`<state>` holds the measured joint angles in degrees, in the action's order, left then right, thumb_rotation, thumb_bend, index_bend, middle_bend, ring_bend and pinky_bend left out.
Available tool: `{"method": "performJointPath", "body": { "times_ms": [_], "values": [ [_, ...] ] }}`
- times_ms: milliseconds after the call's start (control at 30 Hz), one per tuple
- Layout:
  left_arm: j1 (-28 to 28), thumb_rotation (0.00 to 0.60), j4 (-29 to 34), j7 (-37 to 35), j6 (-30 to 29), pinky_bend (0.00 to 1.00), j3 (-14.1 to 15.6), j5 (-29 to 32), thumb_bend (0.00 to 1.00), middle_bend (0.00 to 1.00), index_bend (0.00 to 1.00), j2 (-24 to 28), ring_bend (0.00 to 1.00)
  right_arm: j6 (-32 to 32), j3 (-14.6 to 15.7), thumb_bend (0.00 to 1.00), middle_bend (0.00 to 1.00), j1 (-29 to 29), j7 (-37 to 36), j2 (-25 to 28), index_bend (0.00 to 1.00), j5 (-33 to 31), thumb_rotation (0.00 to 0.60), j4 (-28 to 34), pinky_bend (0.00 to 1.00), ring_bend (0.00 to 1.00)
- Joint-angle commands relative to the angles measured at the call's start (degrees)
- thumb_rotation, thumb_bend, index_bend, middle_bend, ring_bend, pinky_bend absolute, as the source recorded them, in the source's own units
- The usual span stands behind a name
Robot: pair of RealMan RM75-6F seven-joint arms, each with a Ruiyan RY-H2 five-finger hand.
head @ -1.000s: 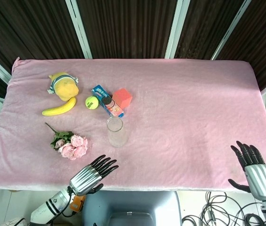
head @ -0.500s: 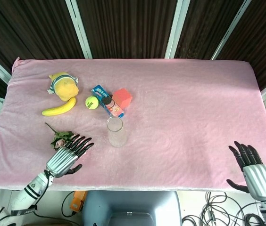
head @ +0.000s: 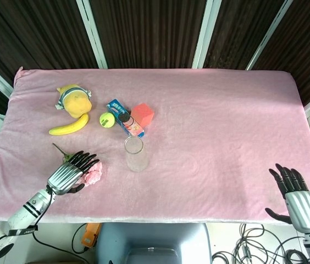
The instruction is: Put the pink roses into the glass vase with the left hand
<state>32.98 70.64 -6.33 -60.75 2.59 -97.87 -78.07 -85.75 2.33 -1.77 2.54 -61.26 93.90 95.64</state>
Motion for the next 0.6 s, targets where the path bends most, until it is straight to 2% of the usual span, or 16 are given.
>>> {"method": "performJointPath", "body": {
  "times_ms": [33, 200, 300, 367, 400, 433, 500, 533, 600],
  "values": [
    [0.9, 0.6, -1.0, -1.8, 1.9, 0.0, 0.8, 0.8, 0.31, 0.0, 0.0, -0.6, 0.0, 0.0, 0.0, 0.22, 0.0, 0.1, 0.1, 0.0, 0.0, 0.0, 0.6, 0.0, 0.0, 0.0],
    [2.1, 0.6, -5.6, -3.8, 3.9, 0.0, 1.2, 1.5, 0.3, 0.0, 0.0, -3.0, 0.0, 0.1, 0.1, 0.22, 0.0, 0.1, 0.3, -0.1, 0.0, 0.1, 0.6, 0.1, 0.0, 0.0],
    [2.1, 0.6, -8.5, -5.2, 2.7, 0.01, 1.5, 0.9, 0.3, 0.0, 0.0, -4.6, 0.0, 0.1, 0.1, 0.22, 0.0, 0.1, 0.2, 0.0, 0.0, 0.0, 0.6, 0.0, 0.0, 0.0],
    [1.8, 0.6, -10.8, -6.7, 0.7, 0.07, 1.9, 0.0, 0.3, 0.06, 0.03, -5.9, 0.06, 0.2, 0.0, 0.22, 0.0, 0.1, 0.2, -0.1, 0.0, -0.2, 0.6, 0.0, 0.0, 0.0],
    [1.7, 0.6, -11.7, -7.5, -0.1, 0.12, 2.0, -0.3, 0.31, 0.14, 0.1, -6.4, 0.13, 0.3, 0.0, 0.22, 0.0, 0.1, 0.3, -0.1, 0.0, -0.2, 0.6, 0.0, 0.0, 0.0],
    [1.6, 0.6, -12.6, -8.4, -0.8, 0.16, 2.1, -0.6, 0.31, 0.24, 0.22, -7.0, 0.22, 0.4, 0.0, 0.22, 0.0, 0.0, 0.3, -0.1, 0.0, -0.2, 0.6, 0.0, 0.0, 0.0],
    [1.6, 0.6, -14.8, -10.4, -2.0, 0.19, 2.5, -1.1, 0.32, 0.41, 0.44, -8.4, 0.33, 0.6, 0.1, 0.22, 0.0, -0.1, 0.5, -0.2, 0.0, -0.1, 0.6, 0.0, 0.0, 0.0],
    [1.5, 0.6, -16.2, -11.1, -2.6, 0.2, 2.6, -1.2, 0.33, 0.48, 0.52, -9.3, 0.35, 0.7, 0.1, 0.22, 0.0, -0.1, 0.6, -0.2, 0.0, 0.0, 0.6, 0.1, 0.0, 0.0],
    [1.2, 0.6, -18.3, -11.5, -3.3, 0.21, 2.6, -1.1, 0.33, 0.56, 0.6, -10.6, 0.38, 0.7, 0.2, 0.22, 0.0, -0.1, 0.7, -0.2, 0.0, 0.0, 0.6, 0.1, 0.0, 0.0]
  ]
}}
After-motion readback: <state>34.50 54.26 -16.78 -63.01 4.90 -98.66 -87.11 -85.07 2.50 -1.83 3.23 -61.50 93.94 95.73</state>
